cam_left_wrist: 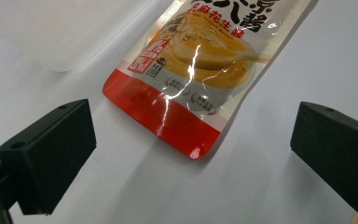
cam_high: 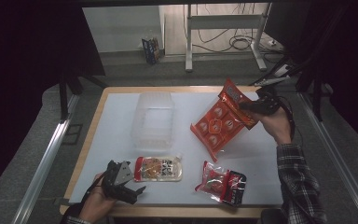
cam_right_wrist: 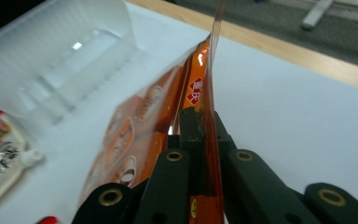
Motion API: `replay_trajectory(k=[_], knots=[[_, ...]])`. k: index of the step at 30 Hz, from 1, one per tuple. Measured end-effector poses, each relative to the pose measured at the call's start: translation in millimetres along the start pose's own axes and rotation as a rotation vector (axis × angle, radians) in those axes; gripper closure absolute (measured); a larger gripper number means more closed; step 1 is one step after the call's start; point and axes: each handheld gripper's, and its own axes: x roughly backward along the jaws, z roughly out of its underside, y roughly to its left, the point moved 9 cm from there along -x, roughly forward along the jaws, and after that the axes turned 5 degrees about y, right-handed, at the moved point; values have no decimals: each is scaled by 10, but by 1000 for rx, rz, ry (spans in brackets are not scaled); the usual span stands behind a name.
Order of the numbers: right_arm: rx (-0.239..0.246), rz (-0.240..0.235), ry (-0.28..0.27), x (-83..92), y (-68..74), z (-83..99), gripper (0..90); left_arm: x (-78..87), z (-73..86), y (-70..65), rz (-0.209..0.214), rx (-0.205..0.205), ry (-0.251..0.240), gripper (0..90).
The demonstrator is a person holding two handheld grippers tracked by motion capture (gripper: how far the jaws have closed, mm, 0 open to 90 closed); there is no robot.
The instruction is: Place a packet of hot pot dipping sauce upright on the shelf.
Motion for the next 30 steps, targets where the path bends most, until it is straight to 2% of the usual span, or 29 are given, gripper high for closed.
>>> replay_trajectory(k=[7,10,14,15,18,22,24,30], knots=[[9,-27,-23,73,192,-121,887,-2,-2,-3,-2,-3,-2,0],[17,-59,-34,110,335,-201,887,-1,-3,-3,-3,-4,-3,0],[39,-81,-43,128,492,-283,888,6,-4,2,-6,-8,-4,0],[39,-81,-43,128,492,-283,888,6,-4,2,-6,-8,-4,0],[72,-84,-48,121,624,-354,888,13,-8,5,-7,-7,-8,0],[100,-94,-49,96,759,-421,889,24,-19,11,-4,6,-19,0],[118,-94,-51,87,825,-459,889,37,-33,10,10,27,-32,0],[140,-99,-93,116,934,-565,890,60,-61,6,35,67,-57,0]])
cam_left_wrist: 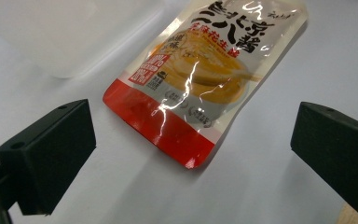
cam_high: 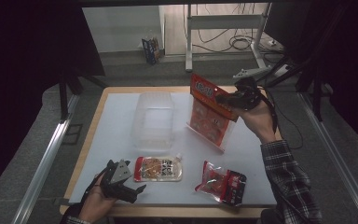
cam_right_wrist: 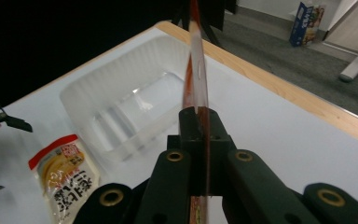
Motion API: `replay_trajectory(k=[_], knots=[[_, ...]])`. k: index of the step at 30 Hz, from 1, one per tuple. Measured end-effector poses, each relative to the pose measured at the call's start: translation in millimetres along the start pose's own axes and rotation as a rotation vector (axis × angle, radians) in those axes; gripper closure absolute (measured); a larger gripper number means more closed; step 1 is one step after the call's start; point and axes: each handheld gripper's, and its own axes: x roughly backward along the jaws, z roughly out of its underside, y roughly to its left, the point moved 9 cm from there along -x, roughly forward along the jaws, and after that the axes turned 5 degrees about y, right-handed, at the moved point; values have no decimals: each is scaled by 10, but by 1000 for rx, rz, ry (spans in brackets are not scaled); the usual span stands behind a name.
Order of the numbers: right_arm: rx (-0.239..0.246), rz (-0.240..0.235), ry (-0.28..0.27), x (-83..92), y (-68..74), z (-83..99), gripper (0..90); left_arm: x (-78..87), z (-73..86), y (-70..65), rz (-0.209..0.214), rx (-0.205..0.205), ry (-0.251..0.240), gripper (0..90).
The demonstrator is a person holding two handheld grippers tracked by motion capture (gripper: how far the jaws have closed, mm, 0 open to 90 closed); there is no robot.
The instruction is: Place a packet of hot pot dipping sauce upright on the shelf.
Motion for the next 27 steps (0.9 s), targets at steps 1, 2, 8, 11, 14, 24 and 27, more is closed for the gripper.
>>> replay_trajectory(k=[1,2,8,11,14,24,27], knots=[[0,1,-2,1,8,-16,890,4,-4,-1,3,4,-3,0],[4,7,-1,0,11,-29,890,6,-6,-1,5,7,-5,0],[-9,24,-9,6,-10,-75,890,4,-7,-3,4,6,-5,0],[-22,32,-21,33,-25,-128,890,9,-14,2,4,11,-13,0],[-25,26,-30,48,-9,-192,890,16,-22,6,6,20,-21,0],[-1,8,-48,-13,162,-503,890,25,-33,1,12,23,-30,0],[4,-1,-54,-59,224,-609,890,24,-31,3,11,22,-28,0]])
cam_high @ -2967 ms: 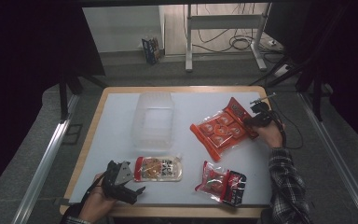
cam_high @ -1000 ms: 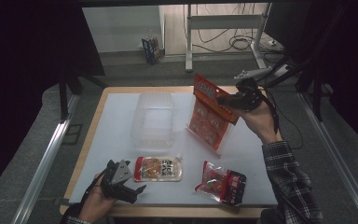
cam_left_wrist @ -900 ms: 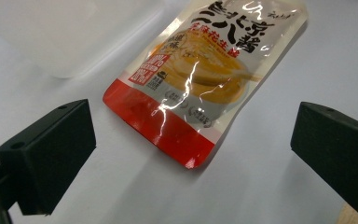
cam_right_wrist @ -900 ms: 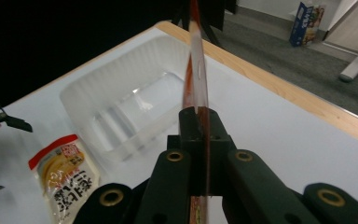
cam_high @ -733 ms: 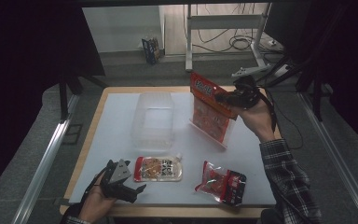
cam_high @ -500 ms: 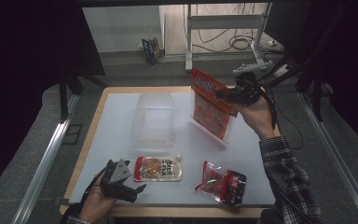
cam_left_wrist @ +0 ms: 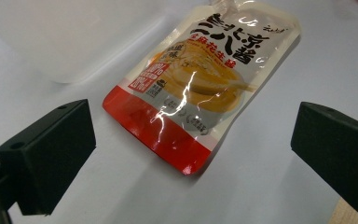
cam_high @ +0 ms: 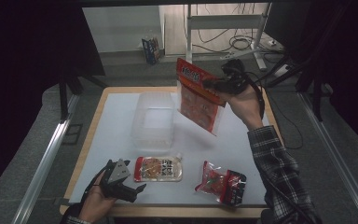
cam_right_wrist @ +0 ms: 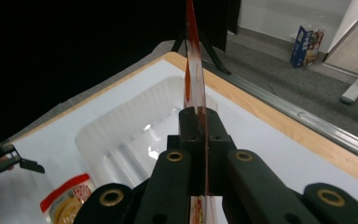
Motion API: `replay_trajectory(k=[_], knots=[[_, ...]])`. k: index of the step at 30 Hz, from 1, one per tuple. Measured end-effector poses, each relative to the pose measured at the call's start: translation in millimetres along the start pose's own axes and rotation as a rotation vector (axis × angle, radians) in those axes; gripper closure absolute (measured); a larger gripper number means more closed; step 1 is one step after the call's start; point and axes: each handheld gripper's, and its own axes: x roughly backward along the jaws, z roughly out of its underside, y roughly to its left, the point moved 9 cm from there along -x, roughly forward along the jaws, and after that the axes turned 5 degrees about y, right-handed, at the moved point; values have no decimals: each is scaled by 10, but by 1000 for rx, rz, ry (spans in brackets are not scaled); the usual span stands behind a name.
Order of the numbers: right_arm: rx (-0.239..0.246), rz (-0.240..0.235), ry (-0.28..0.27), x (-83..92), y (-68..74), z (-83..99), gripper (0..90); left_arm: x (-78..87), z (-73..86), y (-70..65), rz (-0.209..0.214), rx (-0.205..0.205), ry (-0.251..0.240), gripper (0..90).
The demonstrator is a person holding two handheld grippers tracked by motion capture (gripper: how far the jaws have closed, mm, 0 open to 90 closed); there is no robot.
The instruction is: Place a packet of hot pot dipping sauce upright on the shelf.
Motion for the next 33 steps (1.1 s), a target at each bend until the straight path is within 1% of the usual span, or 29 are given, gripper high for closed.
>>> replay_trajectory(k=[2,3,8,18,20,21,24,26,29,33], knots=[[2,-2,-2,-21,20,-35,890,0,1,0,0,0,0,0],[7,-5,-4,-73,60,-101,889,1,-2,-1,-1,-1,-1,0],[14,-17,-6,-228,152,-253,890,3,-2,-4,-1,-2,-1,0],[-7,-34,-11,-575,287,-469,890,1,-5,-16,-3,-9,1,0],[-7,-34,-11,-608,296,-486,889,-1,-2,-18,-4,-13,4,0],[-10,-32,-10,-670,314,-521,889,-5,-2,-21,-3,-17,6,0],[-21,-32,-15,-760,341,-575,890,-9,-1,-24,-6,-22,9,0],[-29,-31,-19,-816,356,-611,890,-13,2,-29,-9,-33,14,0],[-46,-29,-23,-900,379,-669,890,-14,1,-35,-8,-35,15,0],[-46,-27,-27,-1020,431,-747,889,-14,1,-37,-7,-38,15,0]])
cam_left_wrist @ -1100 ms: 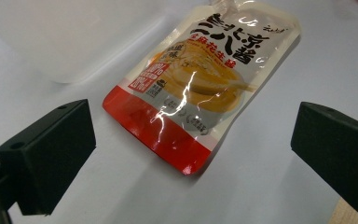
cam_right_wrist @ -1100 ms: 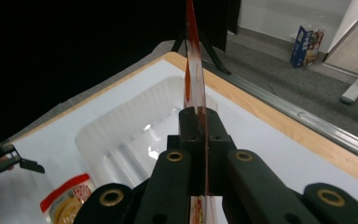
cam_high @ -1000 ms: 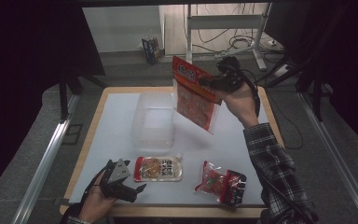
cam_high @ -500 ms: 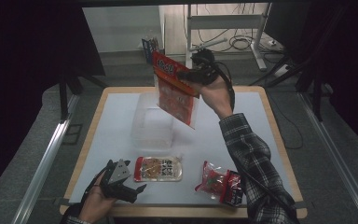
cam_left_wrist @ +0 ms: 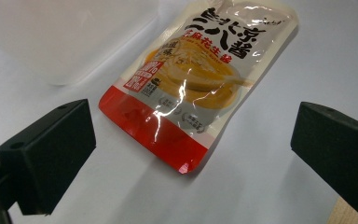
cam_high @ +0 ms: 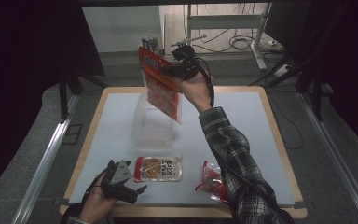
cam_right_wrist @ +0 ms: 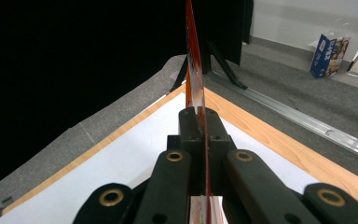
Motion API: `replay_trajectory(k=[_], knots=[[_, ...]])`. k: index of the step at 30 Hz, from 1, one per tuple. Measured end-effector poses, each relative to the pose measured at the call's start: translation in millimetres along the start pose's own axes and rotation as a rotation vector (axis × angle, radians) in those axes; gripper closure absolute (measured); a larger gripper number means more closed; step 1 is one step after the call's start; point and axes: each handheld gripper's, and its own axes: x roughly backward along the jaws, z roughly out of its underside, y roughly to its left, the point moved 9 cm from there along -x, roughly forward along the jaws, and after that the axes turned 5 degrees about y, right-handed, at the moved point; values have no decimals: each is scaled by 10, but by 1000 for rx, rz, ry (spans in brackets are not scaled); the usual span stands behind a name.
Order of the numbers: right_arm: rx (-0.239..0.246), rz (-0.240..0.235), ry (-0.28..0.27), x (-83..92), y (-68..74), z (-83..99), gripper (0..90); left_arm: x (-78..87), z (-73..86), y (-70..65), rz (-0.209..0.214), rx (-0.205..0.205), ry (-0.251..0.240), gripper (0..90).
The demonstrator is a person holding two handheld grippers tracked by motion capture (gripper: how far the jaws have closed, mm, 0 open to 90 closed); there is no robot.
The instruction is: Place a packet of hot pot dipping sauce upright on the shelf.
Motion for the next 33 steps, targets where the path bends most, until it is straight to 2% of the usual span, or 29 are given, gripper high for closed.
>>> replay_trajectory(k=[8,11,15,19,20,26,31,33], knots=[[-12,-2,5,-278,92,-51,889,5,-4,-7,0,-4,-2,0],[-8,1,31,-424,113,-6,889,5,-6,-9,0,-5,-4,0],[-25,1,55,-576,79,89,889,8,-5,-9,1,-9,-2,0],[-15,25,81,-651,23,174,888,6,-4,-11,1,-10,-1,0],[-20,26,96,-707,-14,249,888,5,-4,-12,0,-11,0,0],[-18,29,103,-749,-136,362,885,-4,6,-12,-4,-23,14,0],[-4,74,132,-724,-227,419,875,-12,4,-23,-5,-21,13,0],[12,104,168,-721,-287,480,852,-15,5,-24,-7,-24,16,0]])
